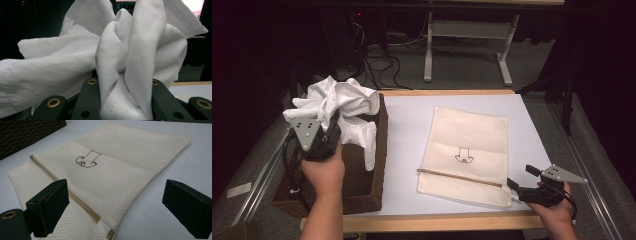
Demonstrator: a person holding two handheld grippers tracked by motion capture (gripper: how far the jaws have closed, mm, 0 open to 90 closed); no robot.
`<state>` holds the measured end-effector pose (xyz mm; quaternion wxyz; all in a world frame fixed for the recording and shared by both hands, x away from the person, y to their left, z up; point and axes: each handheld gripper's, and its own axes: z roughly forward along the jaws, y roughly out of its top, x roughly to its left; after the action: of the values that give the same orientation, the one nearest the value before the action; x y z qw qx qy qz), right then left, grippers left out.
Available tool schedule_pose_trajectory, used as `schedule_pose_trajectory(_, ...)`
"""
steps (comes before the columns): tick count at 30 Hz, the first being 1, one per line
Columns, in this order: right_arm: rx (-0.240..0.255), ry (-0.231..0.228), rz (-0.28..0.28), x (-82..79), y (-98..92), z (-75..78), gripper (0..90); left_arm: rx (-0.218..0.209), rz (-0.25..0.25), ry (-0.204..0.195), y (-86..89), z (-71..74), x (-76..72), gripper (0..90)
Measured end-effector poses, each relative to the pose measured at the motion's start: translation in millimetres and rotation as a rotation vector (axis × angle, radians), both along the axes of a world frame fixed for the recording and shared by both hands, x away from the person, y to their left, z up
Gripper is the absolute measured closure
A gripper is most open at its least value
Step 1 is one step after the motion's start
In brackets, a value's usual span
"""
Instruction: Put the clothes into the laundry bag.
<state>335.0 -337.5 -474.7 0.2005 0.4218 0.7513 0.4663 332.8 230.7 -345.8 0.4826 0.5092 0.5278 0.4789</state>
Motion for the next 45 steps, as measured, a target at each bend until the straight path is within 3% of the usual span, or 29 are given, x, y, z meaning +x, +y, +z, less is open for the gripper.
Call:
schedule_pose_trajectory(13, 0.002, -0.013, 0.002, -0.3, -1.1, 1.1, 7.8, 0.003, -0.093, -0.046, -44.0, 12.9, 3.9, 76.6)
schedule_pose_trajectory(23, 0.007, -0.017, 0.011, -0.7, -1.1, 0.9, 10.4, -0.008, -0.182, -0.041, -82.6, 8.6, 8.3, 76.6)
schedule_pose_trajectory(33, 0.007, -0.019, 0.033, -1.3, -0.2, 0.7, 15.1, -0.012, -0.308, -0.029, -128.8, -13.5, 1.5, 76.6)
schedule_pose_trajectory(41, 0.0, -0.012, 0.034, -1.0, 3.8, -0.1, 15.0, -0.003, -0.378, -0.017, -148.3, -35.4, -9.5, 76.4)
schedule_pose_trajectory(45, 0.003, -0.03, 0.051, -0.8, 5.7, -1.6, 15.6, -0.002, -0.397, -0.008, -153.4, -46.1, -14.7, 76.4)
